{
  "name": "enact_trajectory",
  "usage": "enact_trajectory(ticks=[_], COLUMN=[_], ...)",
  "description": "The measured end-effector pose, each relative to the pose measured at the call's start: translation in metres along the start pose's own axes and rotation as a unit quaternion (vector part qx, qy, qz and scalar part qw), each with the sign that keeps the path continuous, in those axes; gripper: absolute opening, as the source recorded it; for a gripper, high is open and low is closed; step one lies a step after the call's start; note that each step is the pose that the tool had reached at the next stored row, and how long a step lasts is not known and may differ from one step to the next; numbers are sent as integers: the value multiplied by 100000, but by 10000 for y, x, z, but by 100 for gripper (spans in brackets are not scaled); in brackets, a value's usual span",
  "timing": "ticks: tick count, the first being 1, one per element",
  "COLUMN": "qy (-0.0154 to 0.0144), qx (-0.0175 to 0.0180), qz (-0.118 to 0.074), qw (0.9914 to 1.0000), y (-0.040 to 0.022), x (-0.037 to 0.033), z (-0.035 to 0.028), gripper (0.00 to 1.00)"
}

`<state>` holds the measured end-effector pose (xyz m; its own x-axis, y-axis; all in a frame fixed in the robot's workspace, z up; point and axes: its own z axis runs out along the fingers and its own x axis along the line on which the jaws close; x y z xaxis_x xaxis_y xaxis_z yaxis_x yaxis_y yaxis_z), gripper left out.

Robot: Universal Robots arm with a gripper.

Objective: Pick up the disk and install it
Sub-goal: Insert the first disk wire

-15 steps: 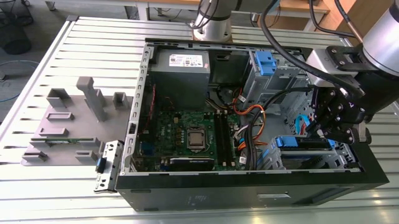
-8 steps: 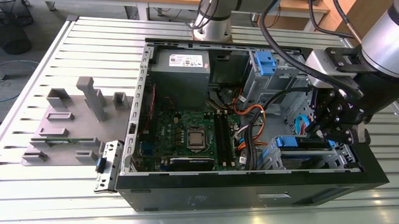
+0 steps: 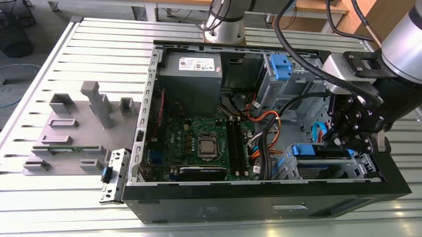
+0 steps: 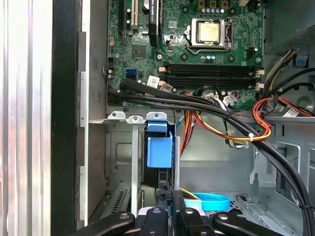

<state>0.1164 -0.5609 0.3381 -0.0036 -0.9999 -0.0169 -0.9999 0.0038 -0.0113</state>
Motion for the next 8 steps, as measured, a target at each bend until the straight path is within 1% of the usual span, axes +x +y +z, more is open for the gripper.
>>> enact_trajectory(ticks=[8], qy=[-14], qx=[0], qz=[-4], qw=[100000], y=[0], x=[4], z=[4], gripper=[16])
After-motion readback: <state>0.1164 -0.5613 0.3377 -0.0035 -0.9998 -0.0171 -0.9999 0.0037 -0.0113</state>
